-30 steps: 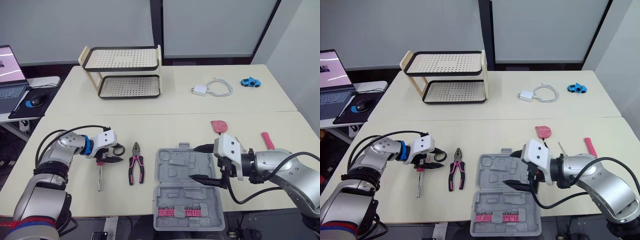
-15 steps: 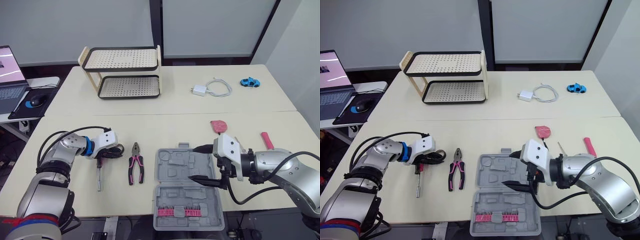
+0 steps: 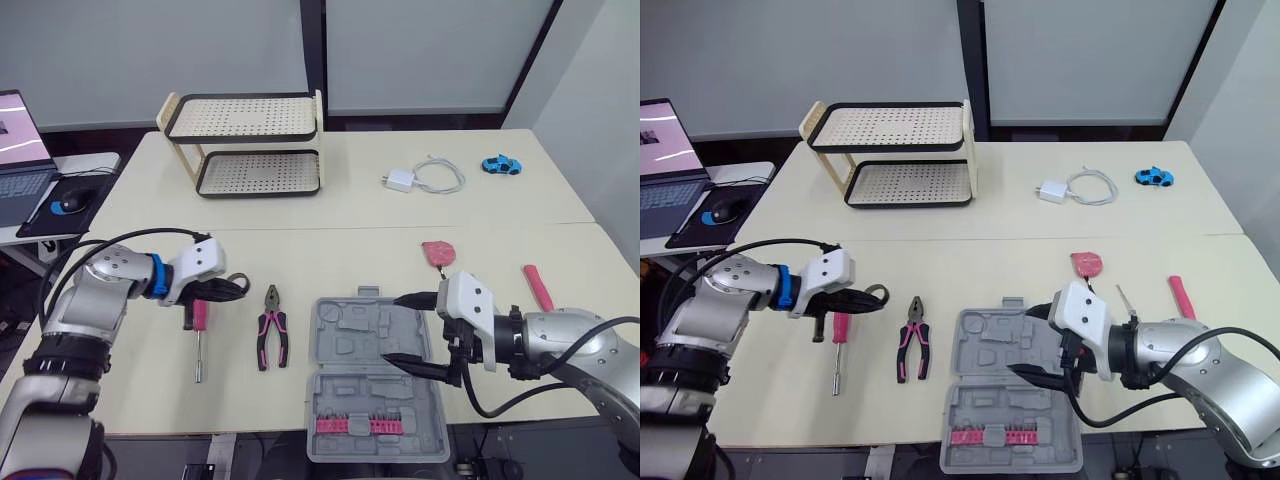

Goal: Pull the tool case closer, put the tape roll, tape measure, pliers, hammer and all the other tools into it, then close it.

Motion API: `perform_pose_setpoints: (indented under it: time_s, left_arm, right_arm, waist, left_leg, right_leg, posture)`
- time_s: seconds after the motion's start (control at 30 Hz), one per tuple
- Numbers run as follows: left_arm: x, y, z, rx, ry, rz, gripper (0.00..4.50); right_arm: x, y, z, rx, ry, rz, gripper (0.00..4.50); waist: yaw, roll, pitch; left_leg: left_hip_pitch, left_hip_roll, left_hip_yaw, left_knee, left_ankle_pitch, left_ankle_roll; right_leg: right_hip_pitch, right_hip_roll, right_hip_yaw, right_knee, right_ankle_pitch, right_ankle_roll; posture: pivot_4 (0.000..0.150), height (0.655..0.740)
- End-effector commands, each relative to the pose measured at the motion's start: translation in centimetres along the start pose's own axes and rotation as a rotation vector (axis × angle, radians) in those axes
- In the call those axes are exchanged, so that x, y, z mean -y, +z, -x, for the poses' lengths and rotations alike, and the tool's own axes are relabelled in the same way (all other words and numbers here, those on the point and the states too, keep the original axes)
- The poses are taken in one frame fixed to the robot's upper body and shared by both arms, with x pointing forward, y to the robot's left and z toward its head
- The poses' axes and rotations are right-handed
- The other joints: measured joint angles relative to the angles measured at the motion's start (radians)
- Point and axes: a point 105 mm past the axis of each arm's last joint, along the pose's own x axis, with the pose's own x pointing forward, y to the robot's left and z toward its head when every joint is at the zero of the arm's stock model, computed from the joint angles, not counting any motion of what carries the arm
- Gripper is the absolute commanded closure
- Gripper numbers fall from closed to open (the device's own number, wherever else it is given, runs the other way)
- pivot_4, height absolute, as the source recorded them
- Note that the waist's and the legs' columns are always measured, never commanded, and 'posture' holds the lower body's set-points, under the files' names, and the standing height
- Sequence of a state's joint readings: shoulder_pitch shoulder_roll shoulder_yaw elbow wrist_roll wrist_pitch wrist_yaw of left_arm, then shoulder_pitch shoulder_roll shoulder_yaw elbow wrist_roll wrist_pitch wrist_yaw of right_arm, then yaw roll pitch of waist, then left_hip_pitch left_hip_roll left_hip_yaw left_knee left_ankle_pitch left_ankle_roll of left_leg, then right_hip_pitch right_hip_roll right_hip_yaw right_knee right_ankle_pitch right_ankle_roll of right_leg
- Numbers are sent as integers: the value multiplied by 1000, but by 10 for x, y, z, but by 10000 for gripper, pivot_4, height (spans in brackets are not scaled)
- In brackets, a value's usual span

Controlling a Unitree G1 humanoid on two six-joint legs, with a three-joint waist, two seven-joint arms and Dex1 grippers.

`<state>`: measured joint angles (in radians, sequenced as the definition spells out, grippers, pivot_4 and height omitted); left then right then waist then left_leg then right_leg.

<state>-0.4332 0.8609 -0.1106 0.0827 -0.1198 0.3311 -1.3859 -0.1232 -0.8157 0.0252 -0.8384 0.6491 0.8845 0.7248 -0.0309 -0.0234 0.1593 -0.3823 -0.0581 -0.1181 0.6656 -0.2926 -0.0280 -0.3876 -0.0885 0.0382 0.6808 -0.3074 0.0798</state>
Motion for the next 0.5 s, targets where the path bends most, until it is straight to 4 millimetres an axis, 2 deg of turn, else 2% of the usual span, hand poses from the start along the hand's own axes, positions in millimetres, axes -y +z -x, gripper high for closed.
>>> perform_pose_setpoints:
  time_s: [0.03, 0.13, 0.27, 0.5]
  left_arm:
    - [21, 33, -23, 69, -38, 13, 44704]
    - [29, 42, -46, 89, -37, 50, 44704]
    - [32, 42, -72, 86, -27, 72, 44704]
    - [26, 42, -97, 97, -20, 86, 44704]
  right_arm:
    - [-1, 4, 1, 21, -47, -26, 0]
    - [3, -1, -3, -4, -87, -41, 0]
    - [5, -9, -7, -39, -113, -46, 0]
    - [3, -17, -13, -53, -124, -52, 0]
  waist:
    - [2, 0, 0]
    - [2, 0, 0]
    - [-2, 0, 0]
    - [2, 0, 0]
  left_leg:
    - [0, 0, 0, 0, 0, 0]
    - [0, 0, 0, 1, 0, 0]
    - [1, 0, 0, 0, 0, 0]
    - [0, 0, 0, 0, 0, 0]
  right_leg:
    - [0, 0, 0, 0, 0, 0]
    - [1, 0, 0, 0, 0, 0]
    - [1, 1, 0, 0, 0, 0]
    - [1, 1, 0, 0, 0, 0]
  posture:
    - [1500, 7400]
    - [1500, 7400]
    - [1500, 7400]
    - [1500, 7400]
